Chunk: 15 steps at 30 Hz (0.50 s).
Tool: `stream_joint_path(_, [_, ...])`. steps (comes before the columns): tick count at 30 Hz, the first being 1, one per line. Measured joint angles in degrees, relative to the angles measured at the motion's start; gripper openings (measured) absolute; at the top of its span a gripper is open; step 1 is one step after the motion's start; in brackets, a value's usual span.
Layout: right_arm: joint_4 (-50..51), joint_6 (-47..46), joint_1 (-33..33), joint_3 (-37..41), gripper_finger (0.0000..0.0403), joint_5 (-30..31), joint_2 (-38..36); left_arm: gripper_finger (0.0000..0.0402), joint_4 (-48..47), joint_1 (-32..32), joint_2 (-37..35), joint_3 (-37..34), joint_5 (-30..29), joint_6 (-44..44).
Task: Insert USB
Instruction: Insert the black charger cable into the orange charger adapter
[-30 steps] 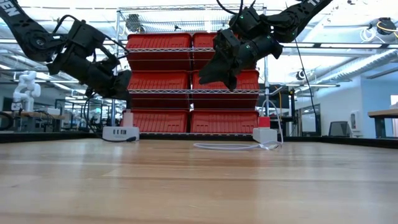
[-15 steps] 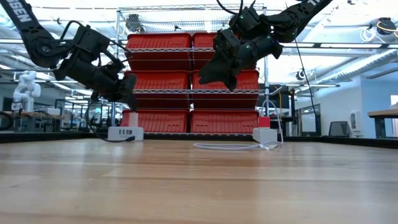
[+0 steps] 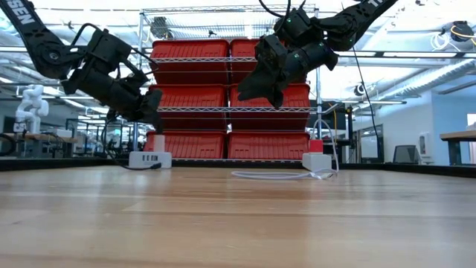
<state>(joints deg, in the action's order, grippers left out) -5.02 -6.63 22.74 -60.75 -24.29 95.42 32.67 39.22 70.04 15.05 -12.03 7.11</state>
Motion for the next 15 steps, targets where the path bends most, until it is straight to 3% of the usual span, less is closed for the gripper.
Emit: stream_joint_path(15, [0.02, 0.17, 0.02, 0.00, 0.0150, -1.39, 0.00, 0.0004, -0.10, 0.02, 0.04, -0.11, 1.65, -0.10])
